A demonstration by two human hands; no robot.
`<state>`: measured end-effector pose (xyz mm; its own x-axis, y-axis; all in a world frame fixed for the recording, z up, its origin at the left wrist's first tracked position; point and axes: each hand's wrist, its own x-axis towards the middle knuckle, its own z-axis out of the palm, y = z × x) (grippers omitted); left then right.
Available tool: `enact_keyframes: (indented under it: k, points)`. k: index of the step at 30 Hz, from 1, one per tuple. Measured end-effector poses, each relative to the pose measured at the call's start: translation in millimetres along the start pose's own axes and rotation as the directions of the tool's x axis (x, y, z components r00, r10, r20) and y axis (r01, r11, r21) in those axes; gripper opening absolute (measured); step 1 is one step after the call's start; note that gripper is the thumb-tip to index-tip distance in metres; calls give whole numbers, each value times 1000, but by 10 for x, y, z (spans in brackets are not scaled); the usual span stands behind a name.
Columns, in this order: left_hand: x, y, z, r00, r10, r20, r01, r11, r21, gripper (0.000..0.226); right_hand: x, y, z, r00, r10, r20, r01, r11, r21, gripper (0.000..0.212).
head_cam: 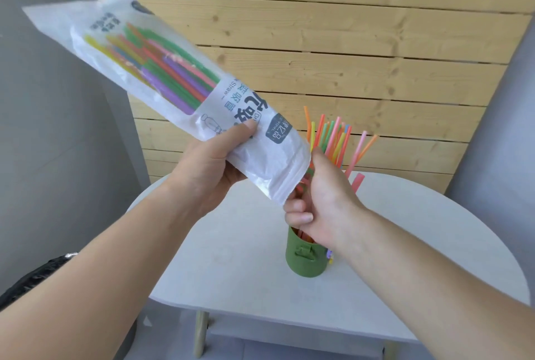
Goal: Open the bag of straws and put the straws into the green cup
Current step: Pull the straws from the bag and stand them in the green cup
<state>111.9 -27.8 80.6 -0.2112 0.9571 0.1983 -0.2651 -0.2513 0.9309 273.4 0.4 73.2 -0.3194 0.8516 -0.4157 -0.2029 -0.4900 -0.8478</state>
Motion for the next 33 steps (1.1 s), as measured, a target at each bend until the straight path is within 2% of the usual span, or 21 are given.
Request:
enact_keyframes:
  k: [3,6,9,12,16,18,23,28,33]
  points:
    - [8,13,-10,1000,11,-22,-11,1000,18,21,9,14,16,1000,-10,-23,11,999,51,45]
    - [41,-13,-50,994,-36,-104,30,998,-61,29,31,29,6,996,-47,-73,51,996,66,36]
    - [59,-79,-77,983,-120,-141,93,979,-182,27,47,36,-3,985,-143,-101,144,990,-2,21]
    - [63,-149,-93,969,-190,-161,130,938,-322,20,54,10,-20,966,-244,-91,235,967,-95,25]
    - [74,-212,-133,952,-245,-182,138,877,-461,35,23,-66,-63,934,-355,-43,347,929,-132,20]
    - [77,-220,-144,946,-261,-192,134,855,-501,35,23,-81,-87,904,-428,-24,418,892,-170,17]
    - [86,-264,-148,943,-270,-194,120,821,-558,21,26,-84,-111,812,-584,-10,563,787,-254,18]
    - [93,-291,-156,949,-262,-173,110,794,-597,28,67,-78,-122,771,-637,20,610,729,-310,16]
    - [100,-278,-196,956,-246,-161,91,768,-634,39,68,-108,-165,753,-658,26,644,727,-240,13]
